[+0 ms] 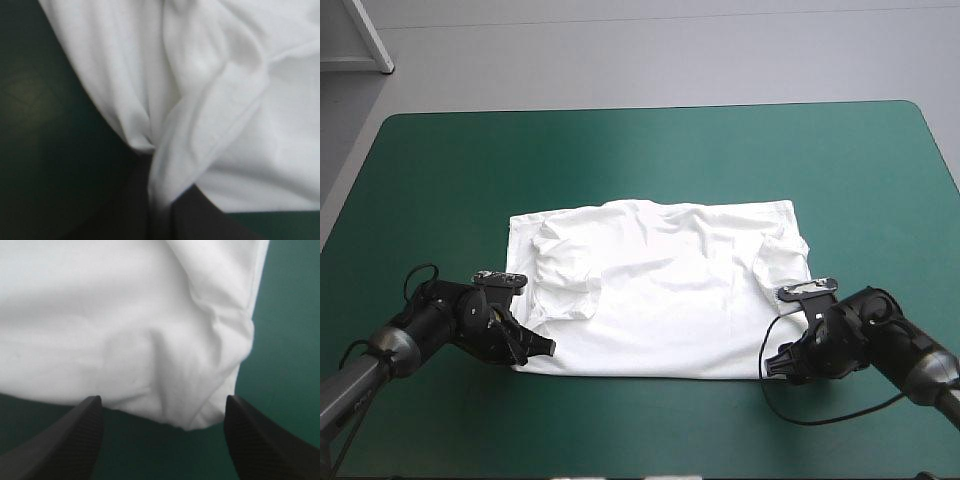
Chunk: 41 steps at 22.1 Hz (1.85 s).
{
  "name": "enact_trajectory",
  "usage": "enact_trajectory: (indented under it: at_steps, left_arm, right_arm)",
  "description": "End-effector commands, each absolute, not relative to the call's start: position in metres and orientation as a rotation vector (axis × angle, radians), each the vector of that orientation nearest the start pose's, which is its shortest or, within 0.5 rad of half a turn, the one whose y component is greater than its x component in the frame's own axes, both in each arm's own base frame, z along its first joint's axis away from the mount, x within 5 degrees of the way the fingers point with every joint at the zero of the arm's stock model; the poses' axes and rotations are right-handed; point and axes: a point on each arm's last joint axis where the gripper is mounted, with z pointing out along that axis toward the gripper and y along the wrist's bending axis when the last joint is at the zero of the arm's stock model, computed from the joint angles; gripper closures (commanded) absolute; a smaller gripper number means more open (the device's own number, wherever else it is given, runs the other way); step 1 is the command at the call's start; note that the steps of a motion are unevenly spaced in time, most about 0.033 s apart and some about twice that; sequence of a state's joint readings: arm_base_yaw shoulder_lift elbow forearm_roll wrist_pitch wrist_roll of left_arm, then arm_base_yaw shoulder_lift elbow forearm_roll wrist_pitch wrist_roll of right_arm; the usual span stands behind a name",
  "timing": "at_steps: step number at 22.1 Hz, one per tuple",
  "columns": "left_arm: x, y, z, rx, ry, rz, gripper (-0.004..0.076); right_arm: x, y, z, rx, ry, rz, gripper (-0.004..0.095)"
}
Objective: Fold the cloth
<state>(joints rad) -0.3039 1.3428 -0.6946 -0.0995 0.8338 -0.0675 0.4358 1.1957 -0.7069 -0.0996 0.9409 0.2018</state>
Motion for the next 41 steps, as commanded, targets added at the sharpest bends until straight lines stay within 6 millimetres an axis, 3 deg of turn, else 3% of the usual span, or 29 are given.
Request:
enact_trajectory:
  at_steps: [1, 4, 6, 9, 10, 11, 15, 19, 24, 27, 30, 31, 36, 41]
  left_arm:
    - [0.197, -0.07, 0.192, 0.256, 3.034, -0.163, 0.0734]
    - [0.196, -0.07, 0.193, 0.263, 3.036, -0.155, 0.0734]
    - [0.196, -0.069, 0.196, 0.262, 3.019, -0.16, 0.0734]
    - [0.196, -0.069, 0.201, 0.256, 2.964, -0.166, 0.0734]
    - [0.196, -0.069, 0.206, 0.249, 2.939, -0.173, 0.0734]
    - [0.196, -0.069, 0.209, 0.249, 2.929, -0.176, 0.0734]
    - [0.198, -0.07, 0.233, 0.256, 2.905, -0.19, 0.0734]
    - [0.2, -0.065, 0.276, 0.252, 2.846, -0.111, 0.0734]
    - [0.204, -0.064, 0.302, 0.244, 2.773, -0.1, 0.0734]
    - [0.23, -0.07, 0.321, 0.247, 2.654, -0.093, 0.0734]
    - [0.261, -0.072, 0.327, 0.243, 2.61, -0.045, 0.0734]
    - [0.281, -0.071, 0.33, 0.217, 2.588, -0.045, 0.0734]
    - [0.344, -0.054, 0.326, 0.095, 2.535, -0.023, 0.0734]
    - [0.377, -0.058, 0.295, 0.108, 2.496, -0.025, 0.0734]
  right_arm:
    - [0.19, 0.08, 0.229, -0.405, 2.848, -0.018, 0.0293]
    - [0.196, 0.083, 0.218, -0.403, 2.889, -0.016, 0.0334]
    - [0.198, 0.085, 0.212, -0.406, 2.91, -0.022, 0.0424]
    - [0.198, 0.085, 0.208, -0.43, 2.897, -0.018, 0.0681]
    - [0.199, 0.084, 0.211, -0.456, 2.867, -0.028, 0.0864]
    - [0.2, 0.083, 0.213, -0.462, 2.853, -0.04, 0.0924]
    - [0.196, 0.079, 0.243, -0.457, 2.782, -0.061, 0.0926]
    - [0.181, 0.062, 0.286, -0.453, 2.723, -0.18, 0.0926]
    - [0.179, 0.059, 0.314, -0.433, 2.589, -0.156, 0.0926]
    - [0.211, 0.076, 0.344, -0.449, 2.285, -0.068, 0.0926]
    - [0.241, 0.085, 0.35, -0.446, 2.165, -0.116, 0.0926]
    - [0.26, 0.089, 0.349, -0.409, 2.133, -0.162, 0.0926]
    - [0.335, 0.114, 0.331, -0.382, 2.129, -0.287, 0.0926]
    - [0.372, 0.132, 0.306, -0.4, 2.169, -0.298, 0.0926]
